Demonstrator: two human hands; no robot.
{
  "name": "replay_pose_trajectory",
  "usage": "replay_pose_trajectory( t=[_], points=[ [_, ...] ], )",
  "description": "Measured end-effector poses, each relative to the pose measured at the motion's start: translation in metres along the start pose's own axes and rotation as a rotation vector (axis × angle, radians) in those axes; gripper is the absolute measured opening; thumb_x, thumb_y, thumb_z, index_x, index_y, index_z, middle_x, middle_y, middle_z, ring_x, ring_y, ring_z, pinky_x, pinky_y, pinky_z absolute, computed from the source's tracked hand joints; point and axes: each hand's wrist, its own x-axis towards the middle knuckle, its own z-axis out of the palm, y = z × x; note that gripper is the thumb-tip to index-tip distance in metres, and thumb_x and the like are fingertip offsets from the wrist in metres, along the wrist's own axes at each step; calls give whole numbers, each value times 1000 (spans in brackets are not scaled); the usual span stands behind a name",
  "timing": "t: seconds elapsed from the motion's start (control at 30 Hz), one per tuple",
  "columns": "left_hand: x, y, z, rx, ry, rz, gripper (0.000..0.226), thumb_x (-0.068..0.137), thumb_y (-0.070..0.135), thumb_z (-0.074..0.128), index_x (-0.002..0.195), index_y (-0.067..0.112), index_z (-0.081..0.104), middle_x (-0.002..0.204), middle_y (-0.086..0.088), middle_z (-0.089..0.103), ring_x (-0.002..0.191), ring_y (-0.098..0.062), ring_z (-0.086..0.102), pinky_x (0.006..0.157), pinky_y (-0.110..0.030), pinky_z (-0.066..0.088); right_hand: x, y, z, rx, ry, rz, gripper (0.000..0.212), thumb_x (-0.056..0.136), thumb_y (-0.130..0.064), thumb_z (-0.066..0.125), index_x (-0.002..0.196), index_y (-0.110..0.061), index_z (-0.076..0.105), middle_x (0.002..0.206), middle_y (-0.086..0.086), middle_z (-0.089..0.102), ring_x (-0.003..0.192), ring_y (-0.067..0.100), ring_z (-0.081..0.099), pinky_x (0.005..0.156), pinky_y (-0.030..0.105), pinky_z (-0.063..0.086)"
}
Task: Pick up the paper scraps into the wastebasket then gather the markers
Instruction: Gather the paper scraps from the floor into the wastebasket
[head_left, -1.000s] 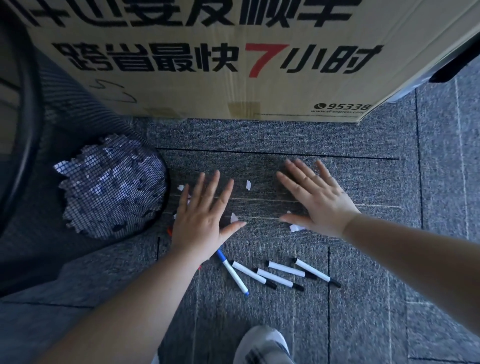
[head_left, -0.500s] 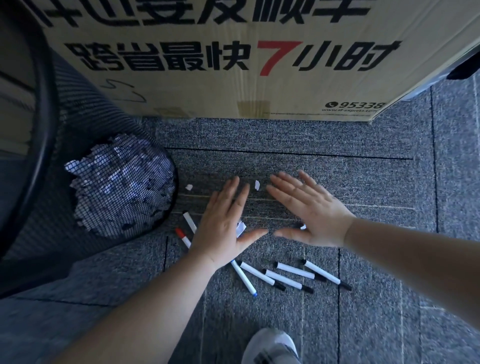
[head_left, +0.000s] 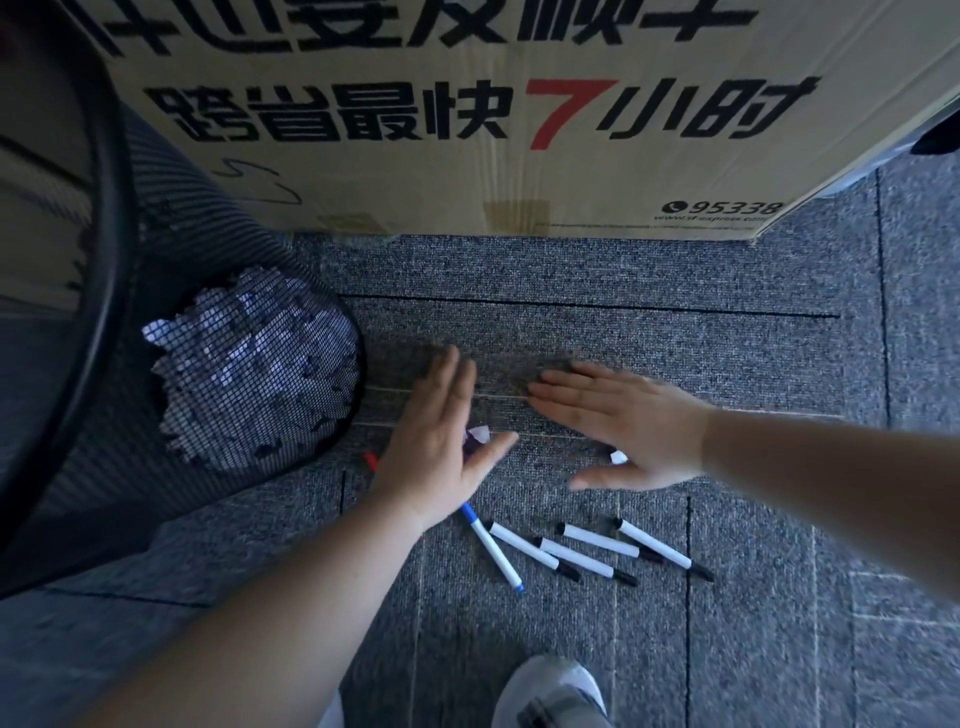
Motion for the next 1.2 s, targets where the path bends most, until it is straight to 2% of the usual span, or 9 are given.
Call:
replay_pose_trajectory(
  t=[0.07,0.2,0.37,0.53,0.7,0.83,0.93,1.13,1.2],
  points=[
    [-6,4,6,-3,-31,99,90,84,72,24,147,11,7,157,-10,0,144,-21,2,117,-43,14,-18,0,7,-23,-24,-11,79,88,-69,27,147,-17,18,153,2,20,141,21,17,118,41,3],
    [-8,8,13,-26,-30,100,93,81,75,27,147,11,11,156,-10,7,144,-22,7,115,-48,23,-24,-4,18,-15,14,36,81,87,-70,29,147,-17,14,152,4,22,139,24,22,114,39,6],
    [-16,-3,10,-7,1,68,98,78,77,30,147,10,11,156,-7,9,143,-19,11,115,-41,23,-5,-18,24,-25,75,25,84,86,-72,29,148,-18,14,153,4,20,141,23,16,117,44,7],
    [-30,-22,4,65,11,71,104,74,78,34,145,4,18,155,-10,14,142,-19,13,114,-42,23,28,-40,25,-2,184,-39,74,90,-64,30,146,-17,19,152,6,23,140,25,19,112,53,12],
    [-38,-32,7,111,42,137,87,80,68,42,140,8,29,150,-14,28,138,-27,28,107,-47,37,48,-52,28,-61,267,-48,55,92,-56,33,135,-23,41,143,6,44,133,24,39,112,45,25],
    [-32,-35,5,182,109,161,74,82,64,46,133,10,41,140,-14,45,127,-31,44,98,-47,46,49,-50,30,-77,338,-11,37,90,-55,38,116,-34,54,120,0,57,110,23,52,93,40,44],
    [-26,-40,2,241,150,207,69,83,64,45,128,13,47,130,-11,53,117,-29,49,92,-46,49,55,-49,26,-54,374,-18,30,89,-51,45,108,-32,57,109,3,60,93,23,59,82,39,50],
    [-16,-45,1,309,190,327,60,82,63,43,118,15,47,113,-7,42,97,-24,46,77,-40,54,69,-42,20,0,402,-133,20,97,-35,46,96,-20,59,81,-2,64,67,19,64,64,31,55],
    [-12,-42,0,310,206,332,60,82,63,43,116,14,49,109,-8,48,91,-25,52,72,-38,55,73,-39,19,-33,401,-166,16,96,-30,49,92,-17,58,76,-2,63,60,19,63,57,32,55]
  ],
)
